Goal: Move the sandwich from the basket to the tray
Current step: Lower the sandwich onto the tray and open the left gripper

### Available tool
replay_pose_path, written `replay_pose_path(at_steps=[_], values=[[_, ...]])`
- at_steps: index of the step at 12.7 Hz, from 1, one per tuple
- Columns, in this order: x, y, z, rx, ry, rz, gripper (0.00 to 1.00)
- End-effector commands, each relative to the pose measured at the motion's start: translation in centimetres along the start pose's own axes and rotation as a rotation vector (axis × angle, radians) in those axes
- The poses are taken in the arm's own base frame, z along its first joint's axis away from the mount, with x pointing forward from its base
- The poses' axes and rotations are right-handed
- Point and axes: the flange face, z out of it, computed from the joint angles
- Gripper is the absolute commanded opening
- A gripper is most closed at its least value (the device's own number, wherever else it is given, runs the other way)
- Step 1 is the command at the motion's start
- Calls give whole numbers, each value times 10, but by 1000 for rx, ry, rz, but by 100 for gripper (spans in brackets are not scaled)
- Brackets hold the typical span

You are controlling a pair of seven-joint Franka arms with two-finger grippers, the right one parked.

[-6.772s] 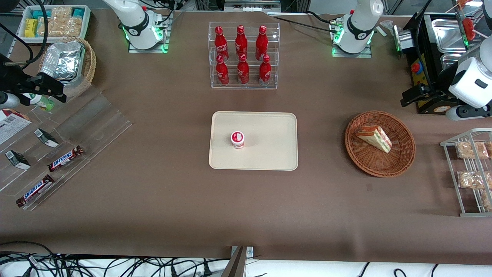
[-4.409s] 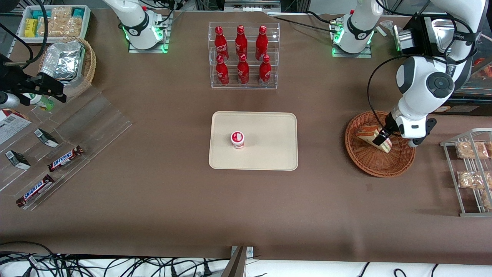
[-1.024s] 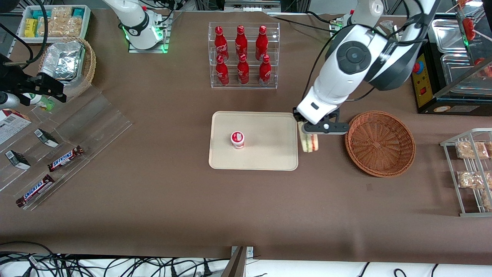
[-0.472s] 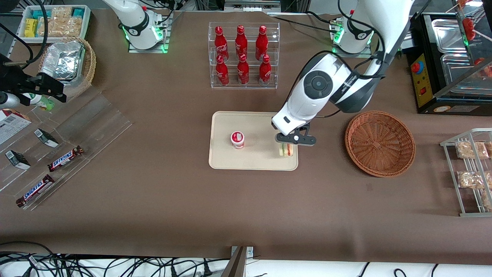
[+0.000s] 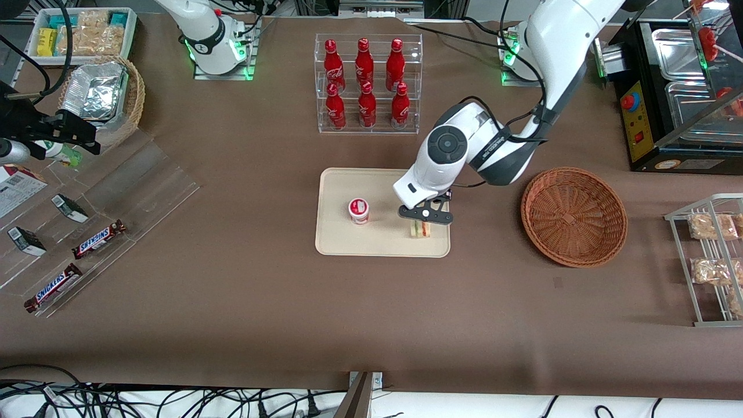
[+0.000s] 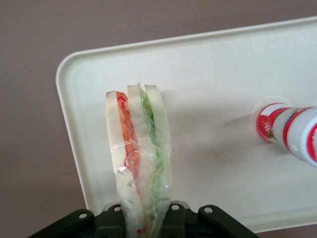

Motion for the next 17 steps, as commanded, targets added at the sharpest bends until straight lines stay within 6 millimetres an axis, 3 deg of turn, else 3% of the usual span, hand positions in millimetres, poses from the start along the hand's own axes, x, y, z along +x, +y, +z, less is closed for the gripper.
replay_pose_path(at_steps=[1, 6, 7, 8, 9, 11, 14, 17], values=[[2, 10, 14, 18, 2, 7, 0], [1, 11, 36, 30, -5, 25, 0], [1, 11, 38, 35, -4, 17, 4], [-1, 14, 41, 44, -1, 4, 24], [-2, 17, 42, 59, 9, 5, 72], [-4, 18, 42, 80, 15, 14, 100], [3, 13, 28, 75, 33, -3, 100], [10, 4, -12, 86, 58, -42, 100]])
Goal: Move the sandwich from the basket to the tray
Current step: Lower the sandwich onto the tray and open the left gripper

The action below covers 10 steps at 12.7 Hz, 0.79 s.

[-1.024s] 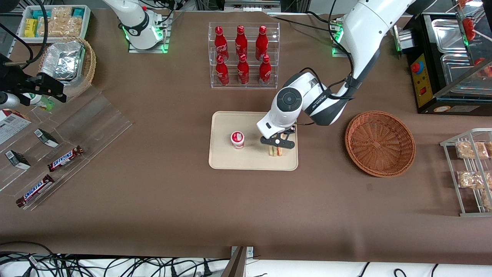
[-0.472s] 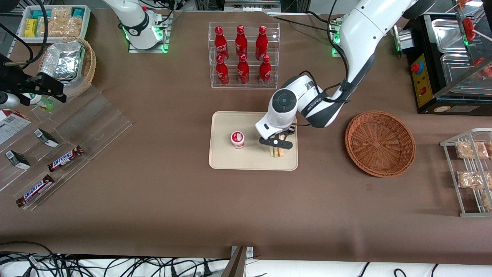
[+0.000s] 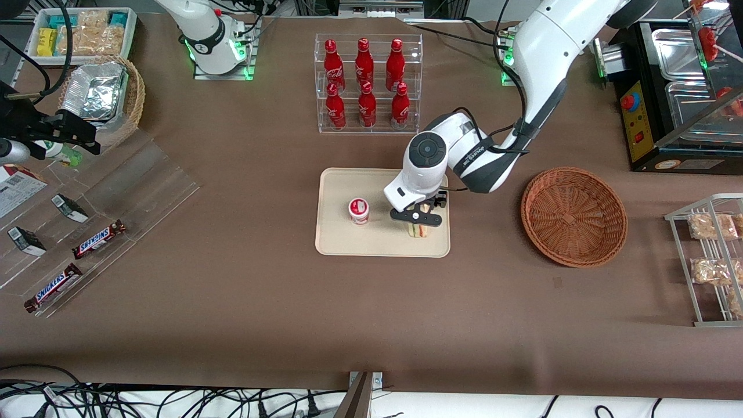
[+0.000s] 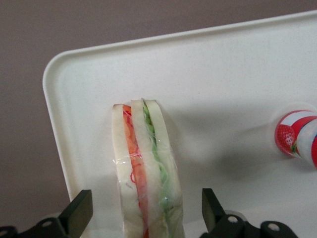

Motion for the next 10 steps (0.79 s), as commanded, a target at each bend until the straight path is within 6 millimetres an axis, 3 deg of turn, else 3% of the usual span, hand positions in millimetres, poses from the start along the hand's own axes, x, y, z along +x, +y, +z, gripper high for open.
replay_pose_path(at_steps=[1, 5, 10], values=[[8, -12, -47, 30, 43, -64, 100], [35, -51, -116, 60, 51, -211, 100], [49, -134, -198, 49, 95, -363, 100]])
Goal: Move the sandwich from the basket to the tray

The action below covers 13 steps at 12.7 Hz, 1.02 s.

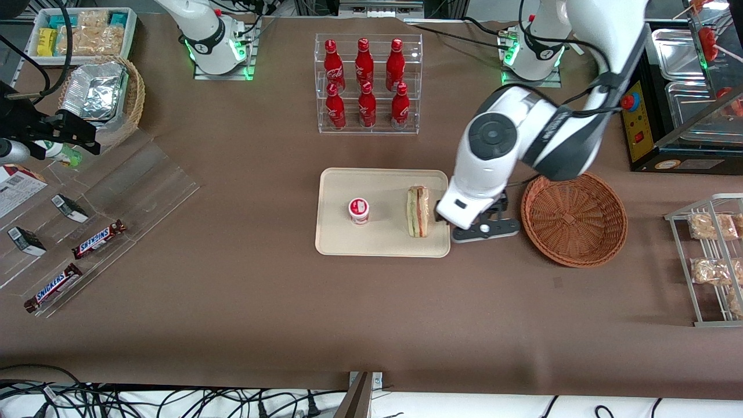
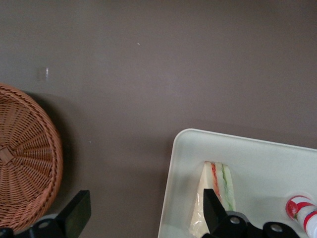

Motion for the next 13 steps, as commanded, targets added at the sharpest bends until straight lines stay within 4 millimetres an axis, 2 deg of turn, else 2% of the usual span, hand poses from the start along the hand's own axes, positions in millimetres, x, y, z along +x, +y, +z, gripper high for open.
replay_pose_path(at_steps=[1, 6, 10, 12, 13], values=[[9, -39, -39, -7, -7, -75, 100], [19, -90, -76, -32, -41, -71, 100], [29, -141, -99, -66, -81, -25, 100], [26, -161, -119, -80, -81, 13, 100], [26, -176, -127, -95, -76, 20, 100]])
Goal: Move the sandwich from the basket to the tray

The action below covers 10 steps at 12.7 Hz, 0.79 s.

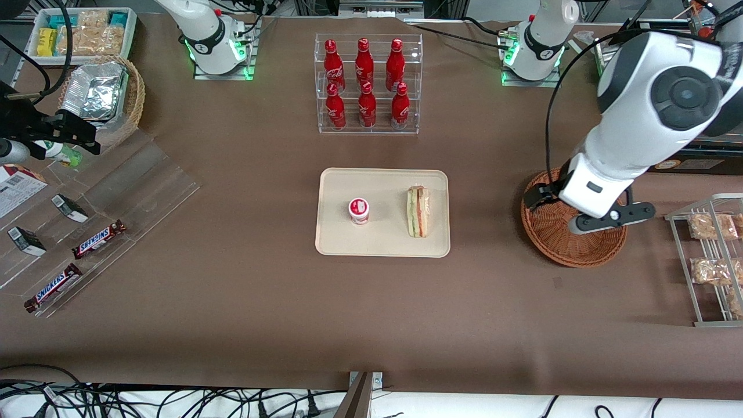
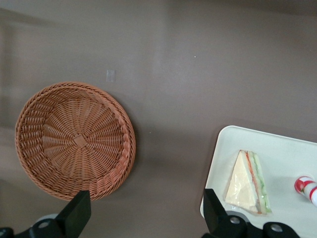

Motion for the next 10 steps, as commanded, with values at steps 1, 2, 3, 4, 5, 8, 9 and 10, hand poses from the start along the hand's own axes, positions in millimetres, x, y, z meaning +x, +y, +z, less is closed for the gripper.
replay_pose_path(at_steps=[1, 2, 3, 4, 5, 8, 9, 10], values=[[-13, -38, -39, -35, 5, 55, 100], [-17, -54, -51, -44, -7, 89, 100], [-22, -74, -65, -48, -18, 127, 100], [-24, -88, -70, -45, -32, 166, 100], [-28, -101, -78, -41, -37, 201, 100], [-36, -116, -91, -34, -25, 274, 100], [-35, -119, -91, -34, -25, 266, 100], [-35, -121, -92, -34, -25, 264, 100]])
